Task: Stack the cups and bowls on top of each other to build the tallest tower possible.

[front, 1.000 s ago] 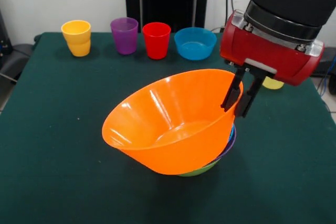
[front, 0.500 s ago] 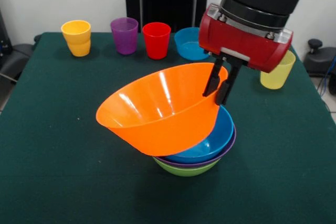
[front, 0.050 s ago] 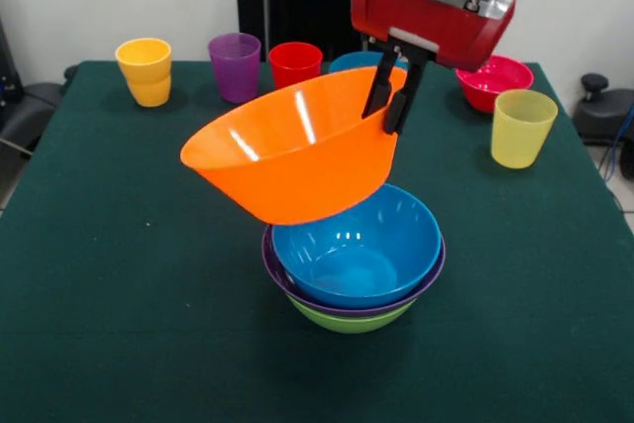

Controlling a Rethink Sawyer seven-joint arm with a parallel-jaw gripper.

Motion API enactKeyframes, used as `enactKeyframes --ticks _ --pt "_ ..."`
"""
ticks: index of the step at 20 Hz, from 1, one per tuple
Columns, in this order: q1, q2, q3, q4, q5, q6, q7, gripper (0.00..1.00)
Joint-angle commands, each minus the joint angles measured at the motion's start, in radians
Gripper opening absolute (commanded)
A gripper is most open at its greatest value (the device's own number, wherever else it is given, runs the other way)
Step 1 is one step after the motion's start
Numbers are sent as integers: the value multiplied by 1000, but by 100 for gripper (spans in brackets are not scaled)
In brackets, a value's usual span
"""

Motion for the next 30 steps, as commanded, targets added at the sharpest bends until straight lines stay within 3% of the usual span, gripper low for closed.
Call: enactKeyframes --ticks 1,12,25,30 --pt "2 -66 98 227 -70 -109 -116 0" --pt "61 -36 70 197 -100 -107 -22 0" --pt "81 -22 57 127 -88 -33 -19 0" --pt "67 -4 66 109 -91 -47 -39 0"
